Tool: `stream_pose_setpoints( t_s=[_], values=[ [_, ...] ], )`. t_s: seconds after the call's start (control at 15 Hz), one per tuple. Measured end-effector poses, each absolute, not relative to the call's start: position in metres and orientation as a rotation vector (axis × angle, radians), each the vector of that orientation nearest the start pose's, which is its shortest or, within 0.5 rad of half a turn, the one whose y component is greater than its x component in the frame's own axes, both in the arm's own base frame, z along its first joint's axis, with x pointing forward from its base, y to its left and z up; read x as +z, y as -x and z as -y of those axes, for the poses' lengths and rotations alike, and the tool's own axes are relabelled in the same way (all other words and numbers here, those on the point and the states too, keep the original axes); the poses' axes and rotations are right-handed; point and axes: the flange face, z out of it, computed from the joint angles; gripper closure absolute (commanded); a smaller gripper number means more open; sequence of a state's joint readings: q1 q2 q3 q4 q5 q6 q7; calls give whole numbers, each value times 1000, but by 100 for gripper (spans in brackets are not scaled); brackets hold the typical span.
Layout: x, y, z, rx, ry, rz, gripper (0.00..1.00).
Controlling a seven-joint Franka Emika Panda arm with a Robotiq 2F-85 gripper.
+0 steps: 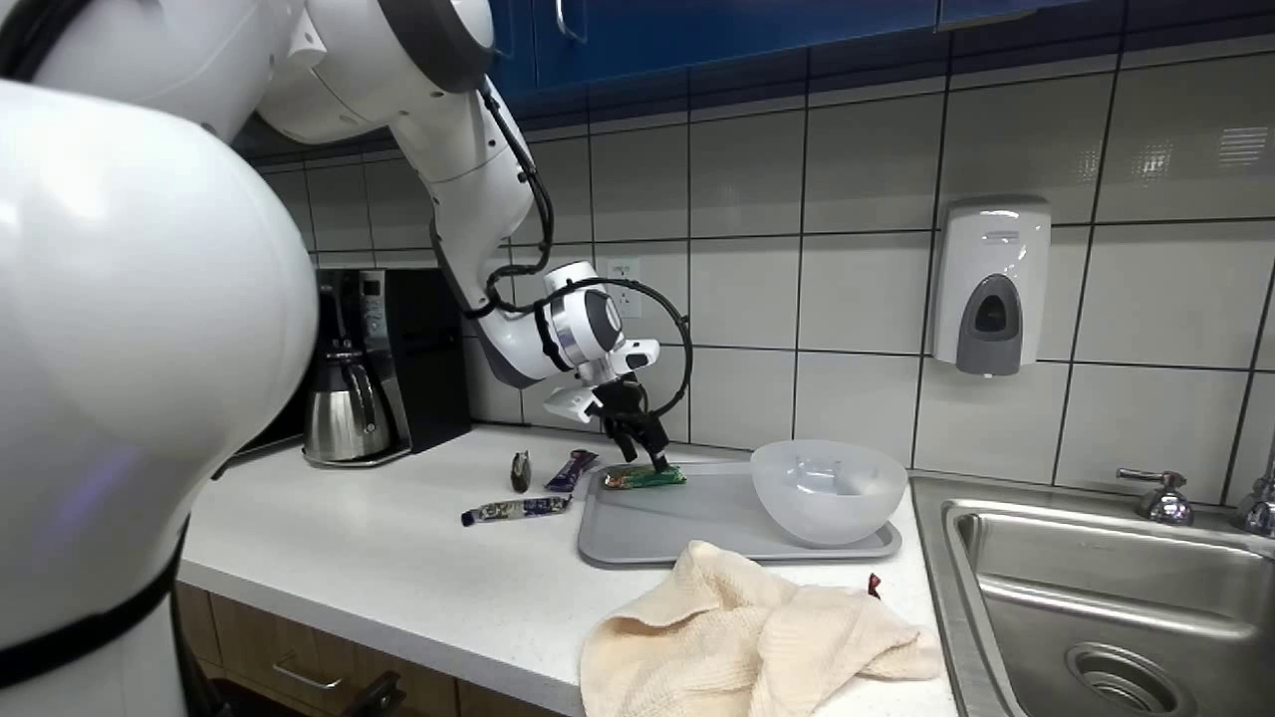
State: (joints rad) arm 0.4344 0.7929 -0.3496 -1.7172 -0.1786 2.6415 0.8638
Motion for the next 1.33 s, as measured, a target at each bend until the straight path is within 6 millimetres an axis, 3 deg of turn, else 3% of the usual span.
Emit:
stream_pose_setpoints(
  t_s=[0.33, 0.4, 0.47, 0.93, 1.0, 1.33],
  values=[
    [160, -676, -86, -473, 3234, -845, 0],
    [159, -676, -86, -469, 3236, -846, 25],
    [158, -676, -85, -466, 3237, -848, 26],
    [156, -676, -80, -462, 3237, -859, 82],
    [156, -676, -80, -461, 3236, -861, 86],
    [156, -676, -78, -459, 3234, -865, 86]
  ],
)
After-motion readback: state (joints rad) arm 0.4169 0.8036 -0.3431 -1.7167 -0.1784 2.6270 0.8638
